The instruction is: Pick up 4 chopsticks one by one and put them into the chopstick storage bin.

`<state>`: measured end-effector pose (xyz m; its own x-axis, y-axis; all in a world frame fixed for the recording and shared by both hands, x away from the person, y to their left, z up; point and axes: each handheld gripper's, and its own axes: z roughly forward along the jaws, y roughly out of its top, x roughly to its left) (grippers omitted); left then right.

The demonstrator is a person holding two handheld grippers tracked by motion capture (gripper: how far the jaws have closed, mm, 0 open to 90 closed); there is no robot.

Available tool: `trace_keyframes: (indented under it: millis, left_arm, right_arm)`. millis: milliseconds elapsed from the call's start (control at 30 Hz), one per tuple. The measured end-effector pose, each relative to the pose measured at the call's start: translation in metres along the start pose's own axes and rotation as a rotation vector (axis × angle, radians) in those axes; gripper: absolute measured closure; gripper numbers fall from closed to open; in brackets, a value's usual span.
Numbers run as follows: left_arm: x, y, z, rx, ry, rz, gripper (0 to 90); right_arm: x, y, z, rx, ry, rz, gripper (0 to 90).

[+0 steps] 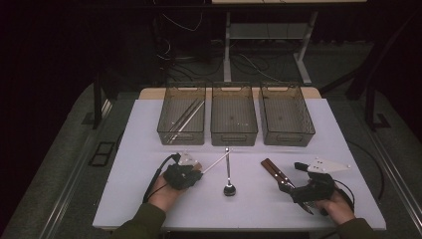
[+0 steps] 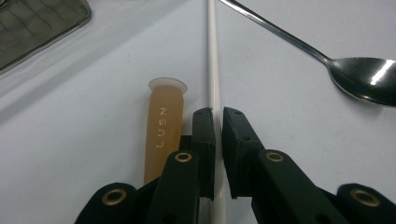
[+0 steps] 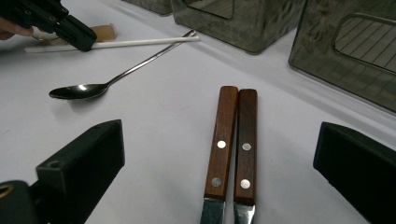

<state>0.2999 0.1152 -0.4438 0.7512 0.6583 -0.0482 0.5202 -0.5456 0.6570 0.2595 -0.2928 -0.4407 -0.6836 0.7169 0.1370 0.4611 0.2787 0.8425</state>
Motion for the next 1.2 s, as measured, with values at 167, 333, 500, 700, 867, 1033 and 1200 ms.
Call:
trace_keyframes:
  millis: [167,333,500,700,867,1033,1200]
  left_arm:
    - [0.0,0.001,0.0,0.011,0.004,0.004,83.9]
    - [0.003,0.001,0.0,0.003,-0.017,-0.022,84.0]
    - [0.004,0.001,-0.001,0.004,-0.024,-0.032,84.1]
    - [0.005,0.001,-0.004,-0.013,-0.055,-0.034,84.1]
    - [0.005,0.002,-0.007,-0.012,-0.073,-0.033,84.1]
    - [0.005,0.003,-0.012,-0.022,-0.096,-0.039,84.1]
    - [0.004,0.003,-0.019,-0.03,-0.113,-0.032,84.1]
  right_arm:
    - [0.0,0.0,0.0,0.001,0.001,0.0,2.1]
    - [0.0,0.0,0.0,0.001,0.003,-0.001,2.1]
    - [0.0,0.0,0.0,-0.001,0.002,-0.001,2.1]
    - [0.0,0.0,0.0,-0.003,0.002,-0.005,2.1]
    - [0.0,0.0,-0.001,-0.003,0.003,-0.004,2.1]
    - [0.0,0.0,-0.001,-0.004,0.003,-0.004,2.1]
    - [0.0,0.0,-0.001,-0.004,0.004,-0.004,2.1]
